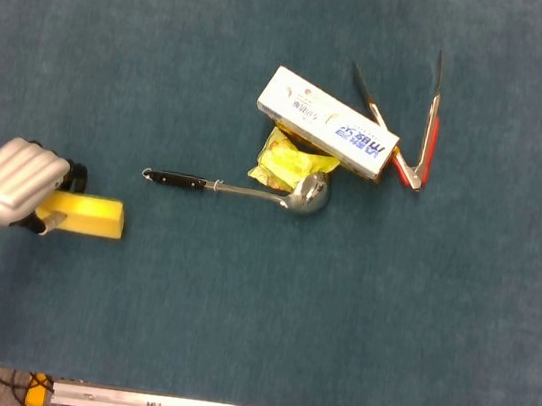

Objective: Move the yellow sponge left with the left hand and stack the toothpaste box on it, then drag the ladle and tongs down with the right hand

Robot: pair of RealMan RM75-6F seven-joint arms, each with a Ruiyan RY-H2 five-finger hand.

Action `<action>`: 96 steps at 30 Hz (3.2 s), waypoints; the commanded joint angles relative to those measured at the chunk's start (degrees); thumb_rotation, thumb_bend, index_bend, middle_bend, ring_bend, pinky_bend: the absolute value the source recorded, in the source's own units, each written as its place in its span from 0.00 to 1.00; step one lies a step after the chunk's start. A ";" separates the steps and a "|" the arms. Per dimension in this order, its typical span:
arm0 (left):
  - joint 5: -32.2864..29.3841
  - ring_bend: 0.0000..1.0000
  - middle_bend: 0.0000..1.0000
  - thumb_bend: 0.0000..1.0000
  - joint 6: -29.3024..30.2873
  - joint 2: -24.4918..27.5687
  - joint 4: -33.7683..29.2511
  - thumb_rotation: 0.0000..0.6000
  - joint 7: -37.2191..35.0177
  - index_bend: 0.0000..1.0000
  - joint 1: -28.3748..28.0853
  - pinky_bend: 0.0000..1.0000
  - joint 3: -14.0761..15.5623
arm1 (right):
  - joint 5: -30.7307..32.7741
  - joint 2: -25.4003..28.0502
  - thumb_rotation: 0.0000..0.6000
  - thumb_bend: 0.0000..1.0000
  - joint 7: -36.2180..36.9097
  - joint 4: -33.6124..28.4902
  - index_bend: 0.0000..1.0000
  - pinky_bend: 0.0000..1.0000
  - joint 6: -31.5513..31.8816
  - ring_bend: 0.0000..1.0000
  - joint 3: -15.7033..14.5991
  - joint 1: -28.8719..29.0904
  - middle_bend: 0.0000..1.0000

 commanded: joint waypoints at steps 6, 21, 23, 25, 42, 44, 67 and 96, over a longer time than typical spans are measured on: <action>0.69 0.45 0.47 0.34 0.49 0.20 -2.03 1.00 -0.24 0.43 0.90 0.37 -0.45 | -0.13 0.12 1.00 0.04 0.27 0.08 0.20 0.28 0.14 0.27 -0.10 -0.01 0.34; -0.70 0.44 0.46 0.34 -3.41 0.04 -5.08 1.00 4.34 0.42 -0.06 0.37 -0.29 | 0.19 0.65 1.00 0.04 1.77 0.97 0.20 0.28 0.98 0.27 -0.22 -0.70 0.33; -1.98 0.44 0.46 0.34 -4.68 0.87 -6.24 1.00 5.51 0.41 -0.44 0.37 -0.01 | 0.22 0.62 1.00 0.04 1.80 1.02 0.20 0.28 0.92 0.27 -0.23 -0.70 0.34; -2.87 0.43 0.46 0.34 -5.24 1.20 -6.88 1.00 6.29 0.41 -0.60 0.37 0.08 | 0.15 0.57 1.00 0.04 1.79 1.03 0.20 0.28 0.85 0.27 -0.26 -0.64 0.34; -9.00 0.05 0.02 0.34 -10.07 4.05 -11.16 0.90 10.91 0.00 -3.24 0.23 0.72 | 0.36 0.78 1.00 0.04 1.83 0.98 0.20 0.28 1.03 0.27 -0.31 -0.90 0.34; -9.62 0.00 0.00 0.34 -9.82 4.18 -11.55 0.88 11.57 0.00 -3.40 0.18 0.63 | 0.59 0.78 1.00 0.04 1.56 0.90 0.20 0.28 1.00 0.27 -0.24 -0.94 0.35; 1.03 0.00 0.00 0.34 1.56 3.78 -9.51 1.00 1.21 0.00 -2.82 0.16 -7.49 | -1.43 1.72 1.00 0.04 -1.10 -1.95 0.20 0.28 0.43 0.27 -0.12 0.38 0.35; 11.56 0.00 0.00 0.34 14.41 10.34 -13.25 1.00 -0.49 0.00 7.55 0.16 -2.37 | 30.97 -13.52 1.00 0.00 -38.16 -18.65 0.01 0.31 -21.15 0.13 10.77 24.81 0.23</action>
